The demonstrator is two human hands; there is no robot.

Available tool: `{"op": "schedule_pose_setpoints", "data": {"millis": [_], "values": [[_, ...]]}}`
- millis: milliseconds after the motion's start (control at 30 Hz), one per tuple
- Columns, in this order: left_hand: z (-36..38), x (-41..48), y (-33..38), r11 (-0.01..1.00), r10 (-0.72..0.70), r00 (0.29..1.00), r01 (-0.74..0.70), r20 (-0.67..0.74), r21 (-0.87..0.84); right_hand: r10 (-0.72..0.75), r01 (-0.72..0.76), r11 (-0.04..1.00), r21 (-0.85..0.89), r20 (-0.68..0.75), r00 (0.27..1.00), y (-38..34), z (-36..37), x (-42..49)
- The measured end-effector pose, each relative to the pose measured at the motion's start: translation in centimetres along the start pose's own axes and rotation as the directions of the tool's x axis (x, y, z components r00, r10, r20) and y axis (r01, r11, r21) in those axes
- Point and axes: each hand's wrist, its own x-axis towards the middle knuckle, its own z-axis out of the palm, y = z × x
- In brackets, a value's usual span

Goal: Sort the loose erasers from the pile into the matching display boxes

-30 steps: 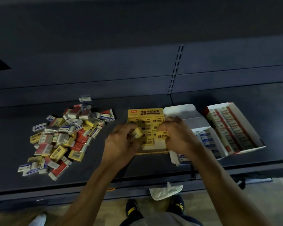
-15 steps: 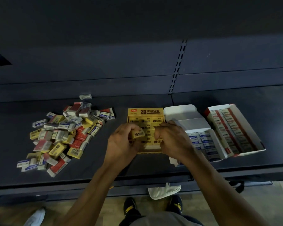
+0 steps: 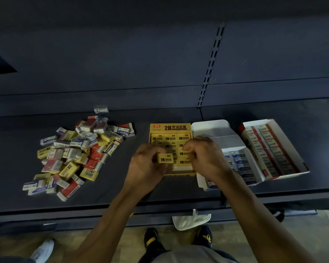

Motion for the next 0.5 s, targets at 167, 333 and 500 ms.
{"op": "schedule_pose_setpoints", "data": {"millis": [167,333,500], "values": [[0.4,0.5,1.0,0.998,0.053,0.987,-0.059,0.152,0.035,0.013,-0.014,0.998,0.064,0.016,1.0,0.0,-0.8,-0.1],[1.3,1.4,1.7,0.996,0.047,0.959,-0.067,0.279,0.061,0.034,-0.036,0.996,0.086,0.028,0.999,0.3,-0.7,-0.1],[1.7,1.8,2.1,0.995,0.062,0.938,-0.084,0.34,0.051,0.026,-0.028,0.993,0.113,0.022,0.999,0.4,-0.6,-0.1]]}}
